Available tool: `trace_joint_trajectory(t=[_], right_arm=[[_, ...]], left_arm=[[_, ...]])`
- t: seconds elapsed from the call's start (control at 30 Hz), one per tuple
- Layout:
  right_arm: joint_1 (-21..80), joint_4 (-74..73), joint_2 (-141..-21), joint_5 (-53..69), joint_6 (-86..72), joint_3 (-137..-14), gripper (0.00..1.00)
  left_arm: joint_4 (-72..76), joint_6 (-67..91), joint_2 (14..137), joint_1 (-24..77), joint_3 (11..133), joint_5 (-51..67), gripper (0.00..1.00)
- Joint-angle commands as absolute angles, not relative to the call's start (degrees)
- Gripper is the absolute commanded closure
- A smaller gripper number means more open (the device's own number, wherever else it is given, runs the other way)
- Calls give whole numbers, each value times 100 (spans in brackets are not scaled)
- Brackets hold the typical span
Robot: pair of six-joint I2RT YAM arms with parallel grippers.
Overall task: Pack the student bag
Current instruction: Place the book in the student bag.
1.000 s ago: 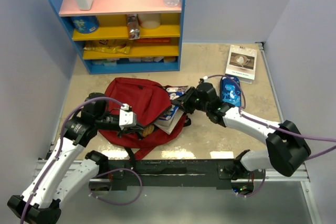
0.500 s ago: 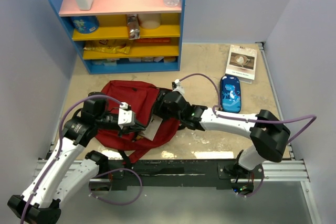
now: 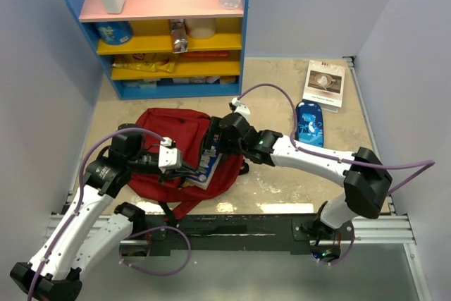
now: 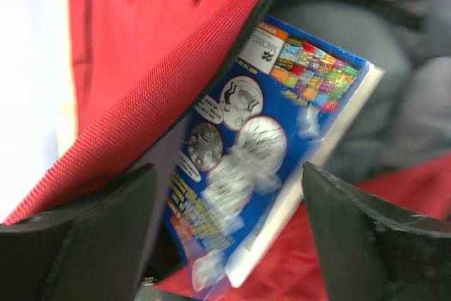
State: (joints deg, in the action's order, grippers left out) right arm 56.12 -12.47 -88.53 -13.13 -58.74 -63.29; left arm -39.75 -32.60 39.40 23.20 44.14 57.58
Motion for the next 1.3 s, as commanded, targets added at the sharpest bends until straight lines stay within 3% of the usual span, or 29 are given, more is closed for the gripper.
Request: trace_joint_trajectory(t=[0.0,0.03,0.13,0.5,0.6,0.73,0.93,1.27], right_arm=[[5380,-1819,-8455,-1757,-5335,-6399,21],[5292,-1837,-8455,-1706,-5335,-6320,28],[4949,-1802,-8613,-1380,-5247,-6240,37],[4702,-1617,-9527,-1046,-5177,-6319,49],[4702,-1556,-9729,-827,-5221,-6363,65],[4711,-1223,-9774,-528,-5395,-6118,69],[4895,498,-9589,254,-5870,-5669,71],[5264,1485,-9720,659,-5933,-6239,74]], left_arm=[[-3683,-3252,3858,2303,4421,6065,100],[-3683,-3252,3850,2303,4438,6056,100],[-3718,-3261,3893,2303,4579,6038,100],[-3656,-3217,4034,2303,5036,6073,100],[-3516,-3164,4034,2303,5019,6064,100],[-3445,-3076,4043,2311,5062,6073,100],[-3314,-3023,3990,2303,4843,6082,100],[-3261,-2997,3946,2285,4764,6065,100]])
